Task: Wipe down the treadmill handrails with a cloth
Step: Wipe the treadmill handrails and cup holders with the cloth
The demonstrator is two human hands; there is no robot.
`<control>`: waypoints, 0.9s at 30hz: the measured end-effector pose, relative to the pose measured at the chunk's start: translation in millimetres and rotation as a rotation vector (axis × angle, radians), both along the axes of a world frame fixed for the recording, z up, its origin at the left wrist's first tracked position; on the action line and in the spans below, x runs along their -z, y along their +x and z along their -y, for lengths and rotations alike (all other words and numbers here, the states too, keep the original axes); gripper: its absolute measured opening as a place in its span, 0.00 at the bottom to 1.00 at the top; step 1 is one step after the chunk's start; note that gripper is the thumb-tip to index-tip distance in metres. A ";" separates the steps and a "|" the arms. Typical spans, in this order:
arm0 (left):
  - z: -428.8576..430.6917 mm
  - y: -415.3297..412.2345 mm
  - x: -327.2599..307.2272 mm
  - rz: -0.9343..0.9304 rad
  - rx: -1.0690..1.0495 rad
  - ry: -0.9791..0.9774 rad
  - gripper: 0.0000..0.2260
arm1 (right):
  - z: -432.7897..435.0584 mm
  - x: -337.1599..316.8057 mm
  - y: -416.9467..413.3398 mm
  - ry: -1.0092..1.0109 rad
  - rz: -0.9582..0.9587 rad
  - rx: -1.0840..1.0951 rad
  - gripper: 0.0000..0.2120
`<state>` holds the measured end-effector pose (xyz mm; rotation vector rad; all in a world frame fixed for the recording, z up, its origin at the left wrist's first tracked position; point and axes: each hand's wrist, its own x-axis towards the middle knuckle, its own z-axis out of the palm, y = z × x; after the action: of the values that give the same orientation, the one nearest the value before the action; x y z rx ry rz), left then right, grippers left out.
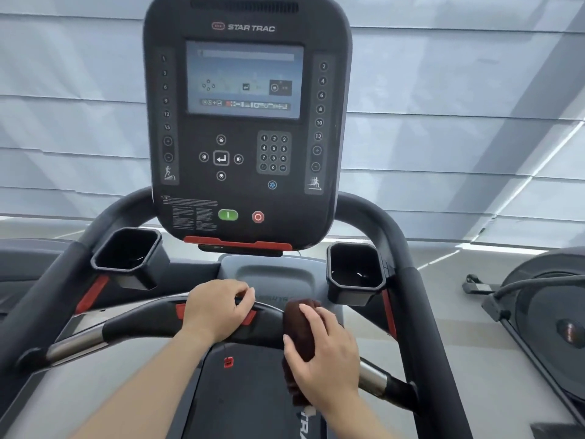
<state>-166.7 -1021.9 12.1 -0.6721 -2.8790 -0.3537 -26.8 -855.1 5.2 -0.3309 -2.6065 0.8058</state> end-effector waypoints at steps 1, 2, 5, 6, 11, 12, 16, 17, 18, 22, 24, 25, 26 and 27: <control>-0.4 0.0 -0.3 0.001 -0.001 0.003 0.19 | 7.7 -4.6 -6.5 0.002 0.010 -0.011 0.23; -1.0 0.2 -0.9 0.003 -0.001 0.006 0.19 | 13.1 -8.1 -11.4 0.000 0.019 -0.020 0.22; -1.5 1.3 -2.3 0.014 0.007 0.016 0.19 | 13.6 -8.2 -13.9 0.005 0.038 -0.051 0.24; -0.9 1.0 -2.4 0.019 0.011 0.016 0.19 | 10.5 -6.6 -11.2 0.011 0.042 -0.079 0.25; -0.2 1.6 -2.7 0.024 0.028 0.016 0.19 | 2.4 -0.7 -0.8 0.041 0.013 -0.109 0.28; -0.4 1.2 -3.5 0.031 0.039 0.019 0.19 | 4.8 -1.5 -1.4 0.050 0.013 -0.090 0.29; 8.3 -2.2 -12.1 0.128 0.117 0.082 0.17 | 19.0 -8.3 -14.6 0.102 0.038 -0.048 0.32; 15.1 -3.1 -14.3 0.153 0.119 0.130 0.16 | 22.5 -9.8 -18.6 0.113 0.031 -0.046 0.31; 24.2 -3.8 -15.9 0.166 0.106 0.182 0.15 | 26.1 -11.1 -22.6 0.119 0.017 -0.042 0.29; 75.2 -6.9 -18.0 0.162 0.052 0.223 0.13 | 42.8 -13.0 -34.9 0.130 -0.045 -0.048 0.23; 102.2 -9.0 -16.0 0.181 0.025 0.179 0.11 | 51.8 -14.8 -38.9 0.166 -0.092 -0.082 0.21; 115.0 -9.5 -14.4 0.193 0.001 0.159 0.10 | 55.4 -15.7 -40.7 0.189 -0.121 -0.106 0.21; 127.8 -9.4 -12.8 0.205 -0.024 0.147 0.09 | 58.3 -16.3 -42.7 0.206 -0.155 -0.126 0.21; 140.2 -9.0 -11.3 0.218 -0.047 0.146 0.09 | 61.3 -16.9 -45.3 0.211 -0.193 -0.136 0.21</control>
<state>-175.7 -1162.1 23.4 -0.5727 -3.0262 -0.6622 -72.0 -916.4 22.1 -0.0152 -2.5212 0.5667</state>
